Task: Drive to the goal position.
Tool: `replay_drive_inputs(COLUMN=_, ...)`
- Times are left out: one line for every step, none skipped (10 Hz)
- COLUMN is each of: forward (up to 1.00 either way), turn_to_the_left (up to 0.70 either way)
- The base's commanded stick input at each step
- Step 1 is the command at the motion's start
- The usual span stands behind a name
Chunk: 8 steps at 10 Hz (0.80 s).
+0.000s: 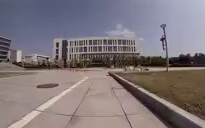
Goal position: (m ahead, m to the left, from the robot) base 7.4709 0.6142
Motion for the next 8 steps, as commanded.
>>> replay_drive_inputs(forward=0.04, turn_to_the_left=0.00)
replay_drive_inputs(forward=0.04, turn_to_the_left=0.00)
replay_drive_inputs(forward=0.05, turn_to_the_left=0.00)
replay_drive_inputs(forward=0.04, turn_to_the_left=0.00)
replay_drive_inputs(forward=0.04, turn_to_the_left=0.00)
replay_drive_inputs(forward=0.04, turn_to_the_left=0.00)
replay_drive_inputs(forward=0.04, turn_to_the_left=0.00)
replay_drive_inputs(forward=0.04, turn_to_the_left=0.00)
